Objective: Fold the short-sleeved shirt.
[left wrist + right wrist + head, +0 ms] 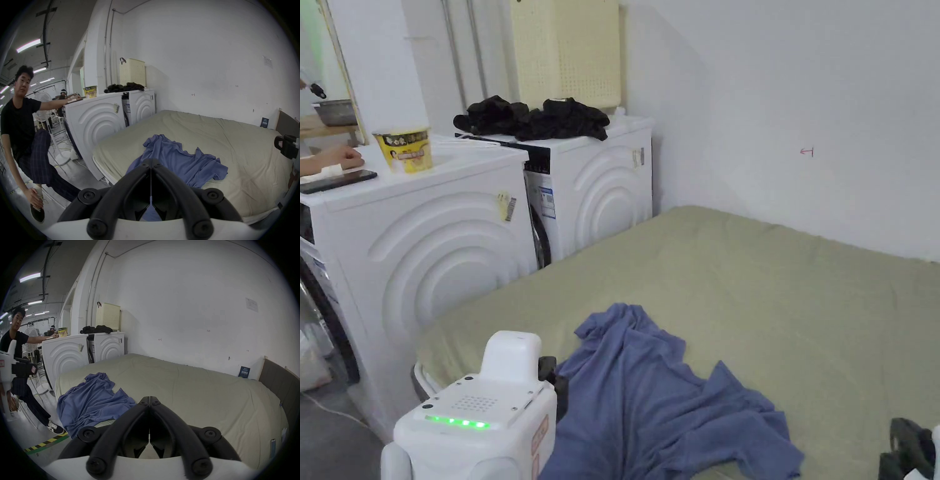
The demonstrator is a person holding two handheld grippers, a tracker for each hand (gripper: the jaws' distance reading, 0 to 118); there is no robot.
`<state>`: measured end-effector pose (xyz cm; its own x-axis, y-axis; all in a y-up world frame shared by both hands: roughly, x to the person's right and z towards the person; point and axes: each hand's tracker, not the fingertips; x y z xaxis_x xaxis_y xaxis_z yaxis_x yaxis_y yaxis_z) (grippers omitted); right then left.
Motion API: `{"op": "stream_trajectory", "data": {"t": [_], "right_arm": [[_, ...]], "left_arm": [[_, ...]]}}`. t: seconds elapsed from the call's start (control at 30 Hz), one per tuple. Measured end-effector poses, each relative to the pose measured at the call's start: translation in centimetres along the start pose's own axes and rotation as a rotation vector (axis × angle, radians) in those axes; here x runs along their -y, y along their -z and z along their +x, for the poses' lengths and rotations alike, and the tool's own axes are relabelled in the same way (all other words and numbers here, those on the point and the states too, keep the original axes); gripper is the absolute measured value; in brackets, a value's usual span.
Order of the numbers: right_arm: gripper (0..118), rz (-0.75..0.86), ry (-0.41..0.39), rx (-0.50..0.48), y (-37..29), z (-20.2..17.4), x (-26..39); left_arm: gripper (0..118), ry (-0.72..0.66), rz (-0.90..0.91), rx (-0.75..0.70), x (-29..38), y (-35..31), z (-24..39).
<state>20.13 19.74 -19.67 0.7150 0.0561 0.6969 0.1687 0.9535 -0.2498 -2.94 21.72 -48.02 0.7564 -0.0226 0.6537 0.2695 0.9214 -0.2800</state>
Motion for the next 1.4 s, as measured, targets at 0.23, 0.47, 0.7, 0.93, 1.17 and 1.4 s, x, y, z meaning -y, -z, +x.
{"op": "stream_trajectory", "data": {"t": [0.23, 0.47, 0.7, 0.93, 1.17, 1.4], "right_arm": [[0, -0.073, 0.039, 0.016, 1.2, 0.7, 2.1], [0, -0.153, 0.043, 0.02, 2.5, 1.3, 4.7], [0, -0.263, 0.098, 0.019, 4.4, 2.0, 8.0], [0, -0.313, 0.114, 0.016, 4.7, 2.2, 9.3], [0, -0.309, 0.133, 0.03, 1.4, 3.3, 9.3], [0, -0.298, 0.16, 0.114, -3.6, 6.6, 9.6]], "left_arm": [[0, -0.08, -0.263, 0.13, 1.1, 10.4, 2.8], [108, -0.068, -0.491, 0.2, 3.7, 19.4, 4.5], [117, 0.021, -0.679, 0.174, 6.3, 24.0, 5.9], [102, 0.066, -0.765, 0.158, 8.2, 26.5, 6.7], [0, 0.007, -0.68, 0.161, 6.1, 24.9, 5.6], [0, -0.015, -0.619, 0.226, 4.1, 22.2, 8.5]]}}
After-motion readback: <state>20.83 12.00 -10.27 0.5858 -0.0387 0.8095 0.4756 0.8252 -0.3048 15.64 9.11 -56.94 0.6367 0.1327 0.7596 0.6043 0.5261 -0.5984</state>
